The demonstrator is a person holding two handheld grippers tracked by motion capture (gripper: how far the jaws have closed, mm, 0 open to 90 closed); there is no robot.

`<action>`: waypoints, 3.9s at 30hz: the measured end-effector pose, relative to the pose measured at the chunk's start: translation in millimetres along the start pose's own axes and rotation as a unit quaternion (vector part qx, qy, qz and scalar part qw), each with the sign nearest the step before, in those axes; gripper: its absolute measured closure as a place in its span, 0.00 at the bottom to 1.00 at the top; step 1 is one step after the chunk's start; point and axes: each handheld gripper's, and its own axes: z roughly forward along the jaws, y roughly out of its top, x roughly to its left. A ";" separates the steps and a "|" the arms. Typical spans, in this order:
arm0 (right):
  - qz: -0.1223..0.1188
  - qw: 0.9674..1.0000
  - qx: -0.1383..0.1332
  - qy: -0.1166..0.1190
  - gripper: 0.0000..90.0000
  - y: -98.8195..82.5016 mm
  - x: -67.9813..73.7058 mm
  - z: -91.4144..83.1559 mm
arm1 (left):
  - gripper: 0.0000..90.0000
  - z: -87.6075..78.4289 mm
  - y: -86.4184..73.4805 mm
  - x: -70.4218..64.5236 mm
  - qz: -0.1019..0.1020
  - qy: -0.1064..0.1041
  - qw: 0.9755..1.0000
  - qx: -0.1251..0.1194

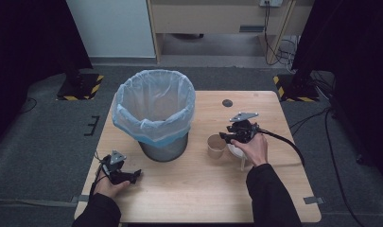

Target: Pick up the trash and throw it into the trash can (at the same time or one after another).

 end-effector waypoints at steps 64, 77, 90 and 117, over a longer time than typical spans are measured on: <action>0.074 0.948 -0.302 0.070 0.94 44.4 6.0 -133.1 | 0.00 0.3 0.3 -0.1 0.000 0.000 1.000 0.000; 0.082 0.930 -0.349 0.080 0.94 63.6 13.8 -143.7 | 0.00 0.7 0.6 -0.6 0.001 -0.001 1.000 0.000; 0.083 0.918 -0.378 0.090 0.94 87.3 23.5 -147.1 | 0.00 1.0 1.0 -1.3 0.004 -0.003 1.000 0.000; 0.078 0.911 -0.385 0.122 0.94 144.1 55.9 -108.9 | 0.00 1.0 1.0 -1.3 0.004 -0.003 1.000 0.000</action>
